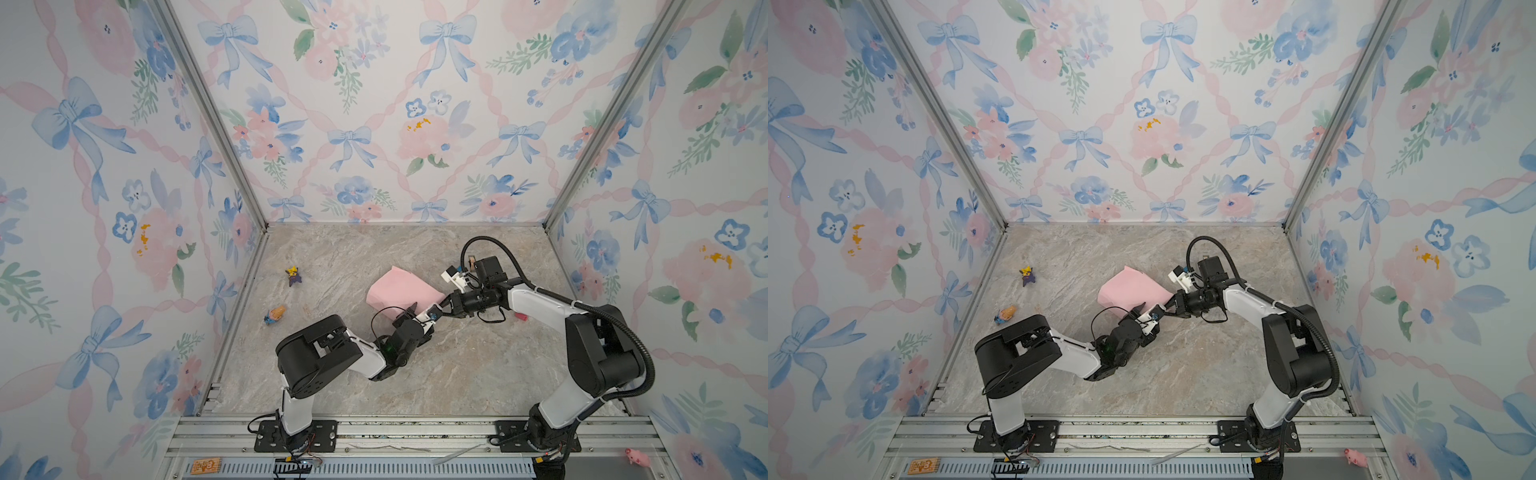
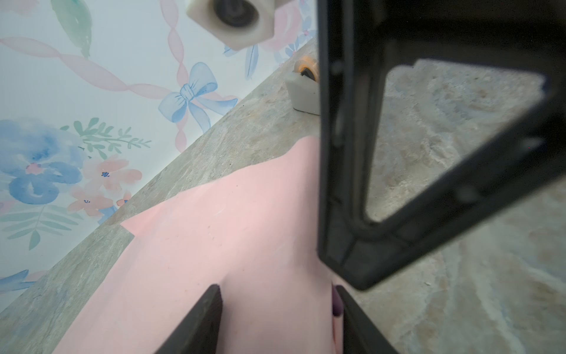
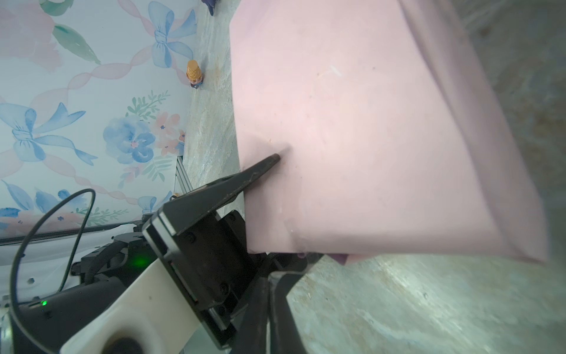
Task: Wrap a gift box in wrapping paper
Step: Wrap the gift box with the wrapping paper.
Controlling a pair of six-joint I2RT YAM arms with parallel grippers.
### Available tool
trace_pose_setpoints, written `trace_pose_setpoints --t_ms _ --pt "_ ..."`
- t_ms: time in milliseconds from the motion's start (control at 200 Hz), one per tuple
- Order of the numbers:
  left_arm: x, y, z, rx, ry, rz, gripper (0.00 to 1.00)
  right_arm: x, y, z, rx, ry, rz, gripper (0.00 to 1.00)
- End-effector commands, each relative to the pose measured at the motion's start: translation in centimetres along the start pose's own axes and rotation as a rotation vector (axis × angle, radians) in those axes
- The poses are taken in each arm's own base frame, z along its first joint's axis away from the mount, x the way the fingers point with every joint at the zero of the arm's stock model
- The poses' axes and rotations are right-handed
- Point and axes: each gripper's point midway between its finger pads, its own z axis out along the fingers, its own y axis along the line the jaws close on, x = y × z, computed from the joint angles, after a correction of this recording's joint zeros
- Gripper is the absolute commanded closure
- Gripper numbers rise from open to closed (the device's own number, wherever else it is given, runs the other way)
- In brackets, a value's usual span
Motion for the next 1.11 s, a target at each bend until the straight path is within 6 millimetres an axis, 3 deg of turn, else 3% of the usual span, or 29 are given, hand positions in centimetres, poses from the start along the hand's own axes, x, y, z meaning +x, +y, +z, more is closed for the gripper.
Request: trace_pose_setpoints --t_ms 0,165,345,1100 --pt "8.2 -2.5 -0.6 0.103 0.235 0.094 0.41 0.6 -1.0 0.5 0.012 0.021 0.041 0.92" --pt "8.2 -2.5 -0.6 0.102 0.235 0.093 0.41 -0.1 0.3 -0.5 0.000 -0.013 0.005 0.94" --pt "8.2 -2.7 -0.6 0.107 0.234 0.092 0.41 0.8 -1.5 0.2 0.022 0.017 0.070 0.80" --pt "8.2 -2.6 -0.6 0.106 0.234 0.089 0.41 0.0 -4.9 1.7 0.036 -0.028 0.213 0.60"
